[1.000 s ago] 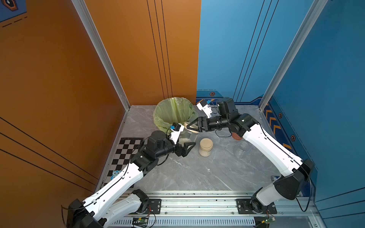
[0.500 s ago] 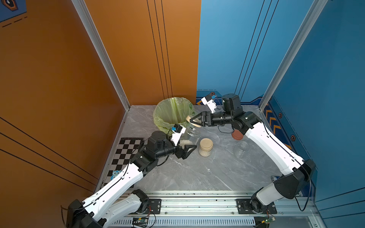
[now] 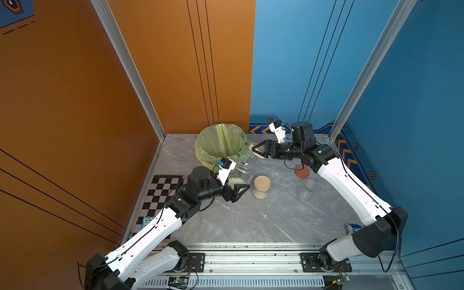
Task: Empty moldy rice from jars
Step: Unscrew the lid from the jar, then place the lid at the center of the board.
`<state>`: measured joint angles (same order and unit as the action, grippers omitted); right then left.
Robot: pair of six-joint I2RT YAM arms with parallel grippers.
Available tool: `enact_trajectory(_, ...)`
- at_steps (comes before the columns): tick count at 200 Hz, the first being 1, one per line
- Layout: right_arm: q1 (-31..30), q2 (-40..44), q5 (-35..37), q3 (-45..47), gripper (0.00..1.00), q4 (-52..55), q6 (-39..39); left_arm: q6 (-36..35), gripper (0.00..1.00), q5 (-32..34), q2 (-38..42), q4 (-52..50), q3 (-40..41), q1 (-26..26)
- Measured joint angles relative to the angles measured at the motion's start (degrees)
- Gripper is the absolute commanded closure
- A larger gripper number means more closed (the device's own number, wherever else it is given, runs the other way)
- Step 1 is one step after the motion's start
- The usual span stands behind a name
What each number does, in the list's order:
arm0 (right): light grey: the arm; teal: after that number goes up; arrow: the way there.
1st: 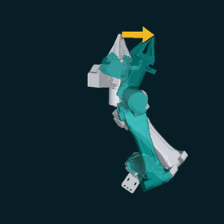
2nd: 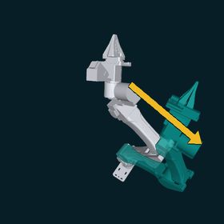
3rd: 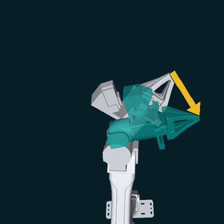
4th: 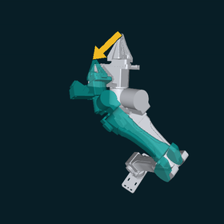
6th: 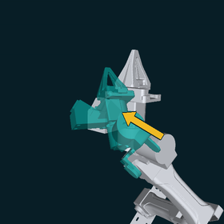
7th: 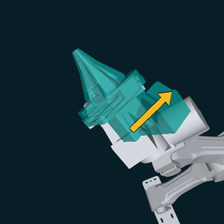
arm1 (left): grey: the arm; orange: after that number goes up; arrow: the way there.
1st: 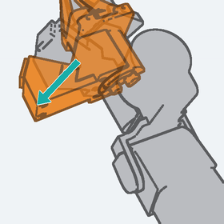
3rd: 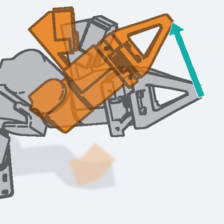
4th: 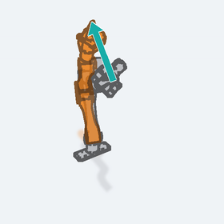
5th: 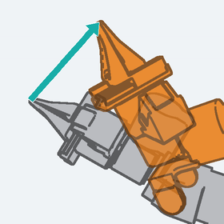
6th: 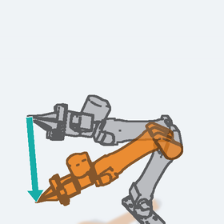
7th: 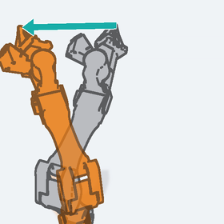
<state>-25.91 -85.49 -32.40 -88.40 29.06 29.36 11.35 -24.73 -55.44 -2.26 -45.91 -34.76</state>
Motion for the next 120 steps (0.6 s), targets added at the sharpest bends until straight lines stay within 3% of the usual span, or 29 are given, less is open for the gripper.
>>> enact_trajectory(120, 7.4, 3.9, 24.0, 10.3, 0.26, 1.6, -3.1, -1.3, 1.00, 0.0, -0.2, -0.9, -1.8, 0.7)
